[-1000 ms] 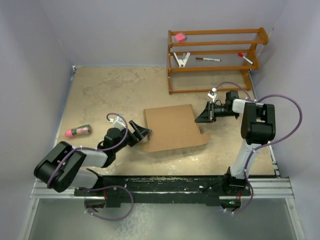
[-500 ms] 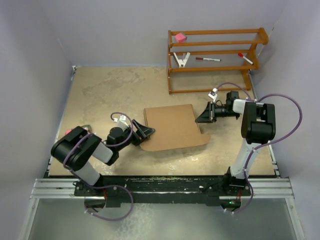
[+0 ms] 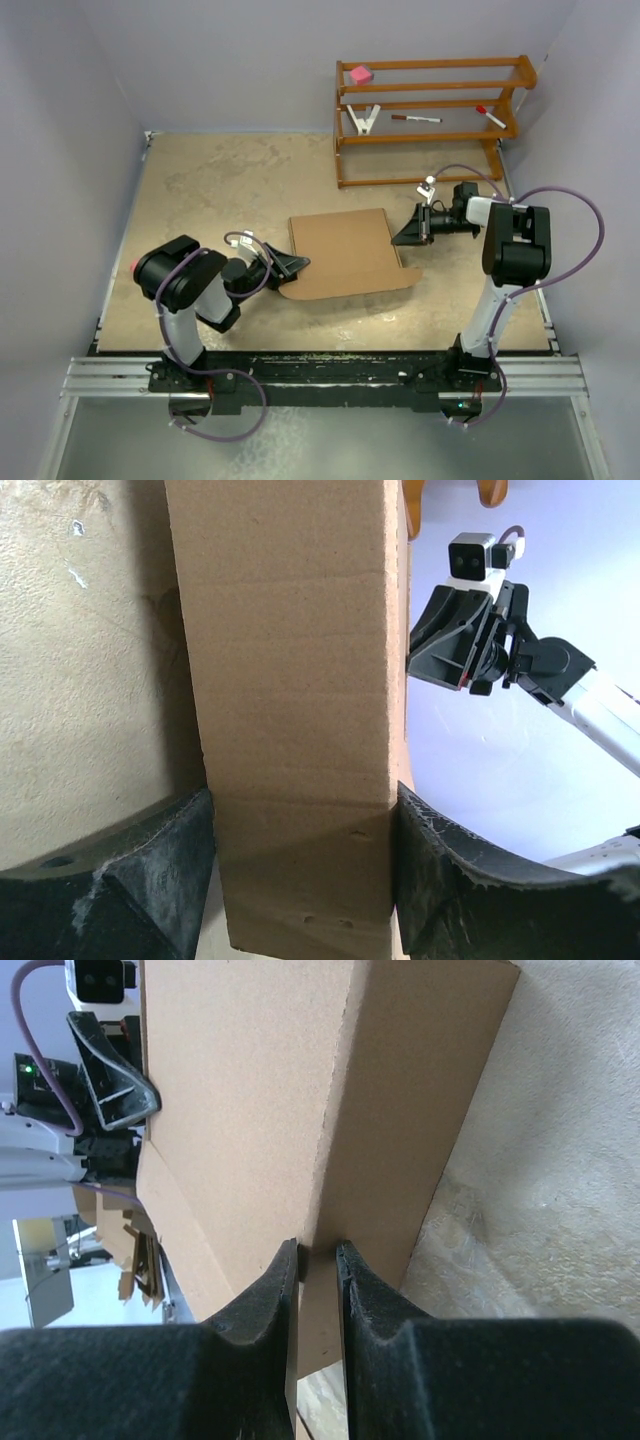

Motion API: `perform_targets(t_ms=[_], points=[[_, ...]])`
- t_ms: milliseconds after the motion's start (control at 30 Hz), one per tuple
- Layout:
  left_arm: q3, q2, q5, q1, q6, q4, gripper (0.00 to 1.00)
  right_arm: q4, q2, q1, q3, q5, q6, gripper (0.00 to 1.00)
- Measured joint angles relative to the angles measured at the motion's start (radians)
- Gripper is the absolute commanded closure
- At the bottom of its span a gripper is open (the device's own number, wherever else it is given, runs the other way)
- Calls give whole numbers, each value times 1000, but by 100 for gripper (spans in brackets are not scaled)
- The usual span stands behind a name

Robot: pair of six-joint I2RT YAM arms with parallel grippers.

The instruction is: Fold the paper box

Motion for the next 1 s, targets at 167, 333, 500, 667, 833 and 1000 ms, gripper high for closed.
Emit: perform_targets(t_ms=[167,333,500,667,833,1000], points=[[-2,-13,0,0,-16,-3,60,-31,-1,0,14,8,-44,57],[-14,-136,-10,-1,-9,-92,60,-75,-44,-16,14,59,-115,43],[-24,-378,-43,-1,13,-271,60,-130,-177,-85,24,78,-211,37],[-21,-634,-84,-1,30,-509,61,-173,-354,-132,45,71,-343,31],[30,-841,-131,-1,33,-852,62,-246,-537,-84,75,24,-508,19],[179,-938,-175,-1,20,-1232,66,-269,-699,89,97,37,-635,0]])
